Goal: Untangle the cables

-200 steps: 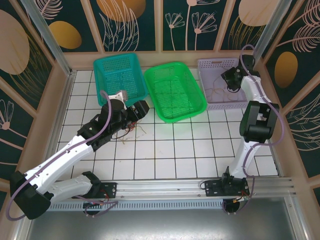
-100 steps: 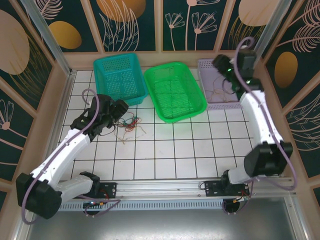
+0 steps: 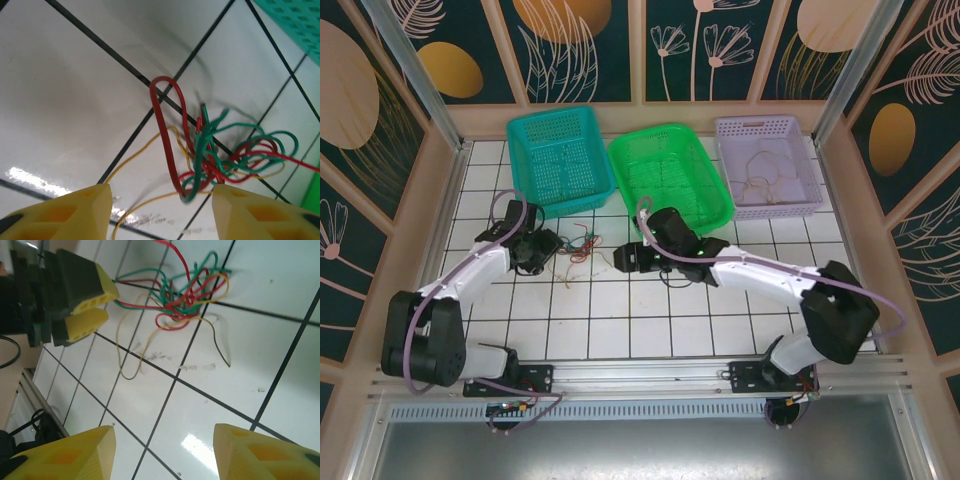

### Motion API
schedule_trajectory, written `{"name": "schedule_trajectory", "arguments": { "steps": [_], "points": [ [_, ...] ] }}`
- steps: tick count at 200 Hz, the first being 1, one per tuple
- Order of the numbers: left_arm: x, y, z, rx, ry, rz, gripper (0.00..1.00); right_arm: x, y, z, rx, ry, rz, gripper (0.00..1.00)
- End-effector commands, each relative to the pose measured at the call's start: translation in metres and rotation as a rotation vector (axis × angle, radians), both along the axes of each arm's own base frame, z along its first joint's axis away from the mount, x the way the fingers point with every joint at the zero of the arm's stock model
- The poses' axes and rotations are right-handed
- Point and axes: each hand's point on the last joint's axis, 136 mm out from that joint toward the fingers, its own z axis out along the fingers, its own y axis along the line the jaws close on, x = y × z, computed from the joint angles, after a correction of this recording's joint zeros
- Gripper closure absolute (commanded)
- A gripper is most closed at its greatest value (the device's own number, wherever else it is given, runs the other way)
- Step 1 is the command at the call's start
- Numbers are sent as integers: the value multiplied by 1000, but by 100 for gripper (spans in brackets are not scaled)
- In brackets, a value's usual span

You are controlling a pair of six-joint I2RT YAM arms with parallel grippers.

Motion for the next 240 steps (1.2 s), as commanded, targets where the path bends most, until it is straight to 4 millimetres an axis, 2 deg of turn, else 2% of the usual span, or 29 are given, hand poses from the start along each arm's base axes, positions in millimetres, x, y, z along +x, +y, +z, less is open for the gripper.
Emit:
{"name": "schedule_trajectory", "arguments": {
  "steps": [1, 15, 25, 44, 73, 98, 117, 156, 176, 189, 222, 229, 240],
  "points": [
    [7, -1, -14, 18, -26, -56, 59, 7, 24, 10, 119, 121, -46, 46],
    [5, -2, -28, 18, -12, -68, 75, 9, 34, 6, 146, 189, -67, 45],
    [4, -2, -33, 21, -6, -72, 100, 12, 41, 9, 164, 207, -70, 45],
    [1, -8, -22, -20, -53, -82, 100, 23, 44, 12, 140, 217, -120, 45],
    [-9, -25, 24, -98, -174, -129, 100, 37, 43, 27, 142, 148, -172, 44],
    [-23, -44, 49, -177, -208, -203, 100, 47, 42, 29, 84, 82, -193, 44],
    [-30, -52, 56, -191, -206, -253, 100, 53, 48, 32, 48, 27, -183, 44],
    [-31, -60, 68, -209, -218, -287, 100, 72, 46, 22, -123, -100, -197, 44],
    [-30, -64, 74, -220, -230, -300, 100, 79, 44, 8, -221, -132, -195, 45],
    [-28, -64, 78, -219, -236, -303, 100, 80, 42, 2, -273, -140, -197, 46],
    [-27, -66, 80, -227, -238, -312, 100, 69, 38, 2, -328, -193, -192, 44],
    [-27, -68, 82, -233, -242, -315, 100, 69, 38, -2, -326, -184, -195, 47],
    [-27, -68, 84, -239, -247, -317, 100, 70, 37, -5, -326, -185, -207, 56]
  ]
}}
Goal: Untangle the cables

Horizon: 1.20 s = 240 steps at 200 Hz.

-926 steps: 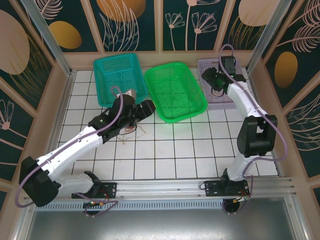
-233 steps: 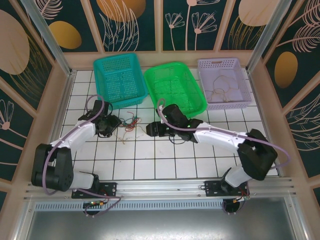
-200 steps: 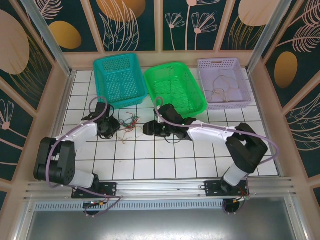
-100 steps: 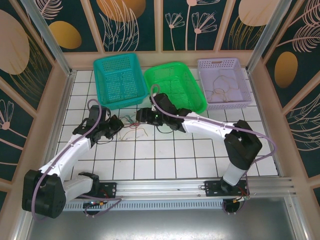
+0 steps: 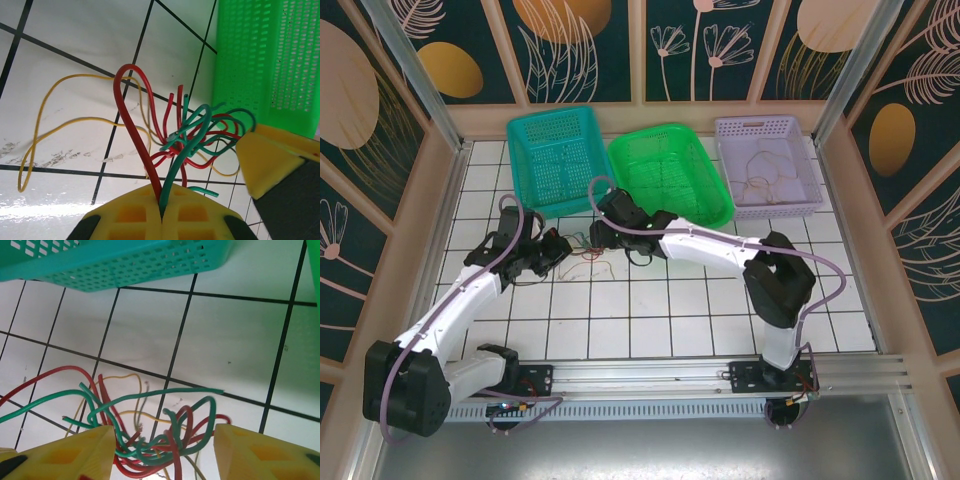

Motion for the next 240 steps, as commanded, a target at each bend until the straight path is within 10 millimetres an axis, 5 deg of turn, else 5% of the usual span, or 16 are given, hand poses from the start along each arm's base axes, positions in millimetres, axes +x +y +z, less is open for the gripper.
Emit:
{"name": "schedule_trajectory", "arguments": {
  "steps": [1, 27, 58, 122, 240],
  "points": [
    [1, -7, 14, -24, -29, -37, 100, 0, -7, -2, -52, -38, -17, 58],
    [-1, -7, 18, -22, -37, -40, 100, 15, -12, 4, -27, -49, -81, 100],
    [-4, 7, 13, 58, -25, -13, 100, 26, -53, 15, 12, -17, -198, 100],
    [-10, 72, -9, 455, 32, 89, 100, 14, -152, 41, 188, 68, -330, 100],
    [1, 106, -13, 700, 59, 102, 100, -14, -226, 58, 287, 96, -537, 100]
  ]
}}
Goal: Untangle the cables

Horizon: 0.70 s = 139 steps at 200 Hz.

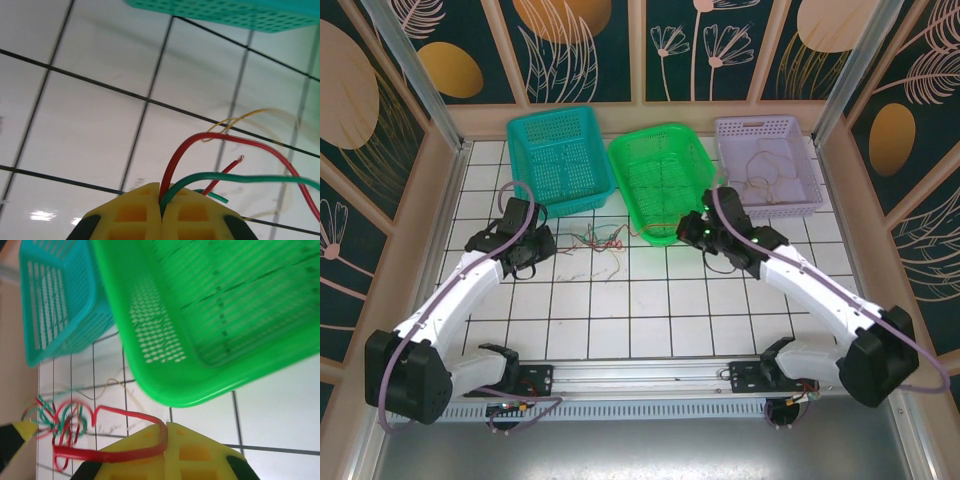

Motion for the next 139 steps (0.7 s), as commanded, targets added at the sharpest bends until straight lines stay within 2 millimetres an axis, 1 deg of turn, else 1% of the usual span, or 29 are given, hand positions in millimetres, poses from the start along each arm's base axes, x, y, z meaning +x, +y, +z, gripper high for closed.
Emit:
{"name": "schedule_trajectory", "arguments": {
  "steps": [1, 17, 34, 35, 38, 53, 70, 91, 108, 119, 132, 139],
  "points": [
    [-9, 39, -6, 191, 48, 73, 100, 0, -35, -3, -23, 20, -147, 100],
    [-9, 41, -6, 199, 45, 77, 100, -1, -37, 0, -21, 18, -153, 100],
    [-10, 49, -5, 239, 48, 104, 100, -3, -46, 0, -55, 23, -184, 100],
    [-10, 50, -5, 242, 48, 106, 100, -1, -51, 1, -56, 24, -201, 100],
    [-11, 51, -5, 249, 47, 110, 100, 1, -57, 1, -64, 25, -224, 100],
    [-13, 57, -6, 282, 52, 126, 100, 0, -79, 6, -90, 15, -293, 100],
    [-16, 63, -10, 311, 66, 147, 100, 2, -105, 17, -102, -17, -368, 100],
    [-16, 62, -13, 306, 73, 148, 100, 7, -125, 29, -103, -48, -407, 100],
    [-15, 63, -13, 310, 76, 158, 100, 10, -132, 36, -111, -61, -421, 100],
    [-11, 58, -12, 289, 70, 142, 100, 12, -129, 38, -94, -70, -406, 100],
    [-2, 41, -8, 212, 29, 84, 100, 13, -120, 37, -66, -68, -377, 100],
    [4, 26, -3, 139, -6, 24, 100, 13, -112, 36, -59, -70, -347, 100]
  ]
}}
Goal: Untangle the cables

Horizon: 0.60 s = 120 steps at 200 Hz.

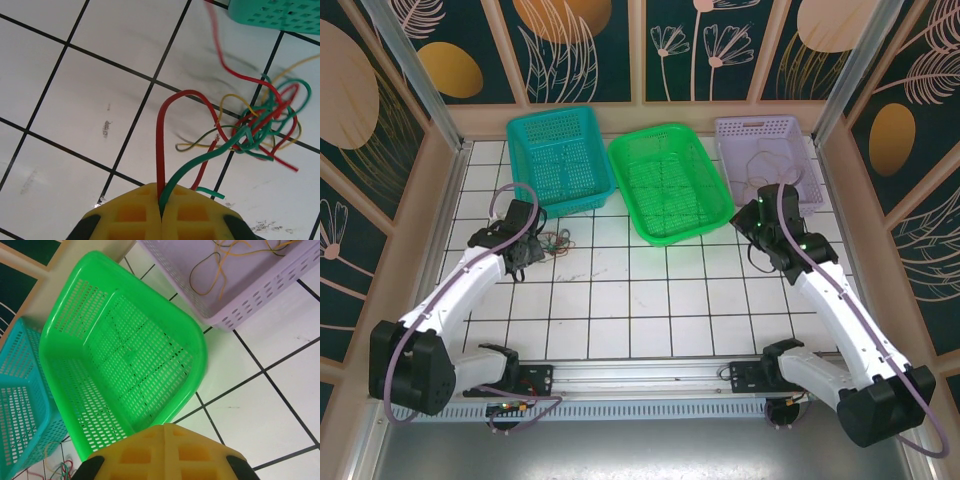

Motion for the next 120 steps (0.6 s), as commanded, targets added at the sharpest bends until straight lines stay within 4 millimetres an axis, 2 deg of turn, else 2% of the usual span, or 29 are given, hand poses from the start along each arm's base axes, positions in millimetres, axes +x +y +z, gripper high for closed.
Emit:
{"name": "schedule_trajectory", "arguments": {
  "steps": [1, 27, 39, 49, 67, 78, 95, 120],
  "points": [
    [13, -27, 10, -119, -60, -111, 100, 0, 13, 4, 5, -12, 60, 100],
    [20, -80, 37, -354, -166, -331, 100, -7, 55, -1, -8, -30, 186, 100],
    [16, -92, 43, -415, -150, -361, 100, -10, 77, -7, 14, -17, 250, 100],
    [9, -101, 45, -458, -118, -391, 100, -17, 103, -14, 38, 3, 327, 100],
    [-5, -115, 49, -522, -74, -443, 100, -25, 142, -24, 67, 34, 434, 74],
    [-12, -120, 52, -552, -61, -456, 100, -29, 166, -30, 100, 68, 497, 63],
    [-18, -128, 61, -611, -78, -476, 100, -33, 198, -38, 147, 125, 562, 55],
    [-22, -141, 64, -712, -103, -492, 100, -38, 233, -54, 273, 247, 592, 55]
  ]
}}
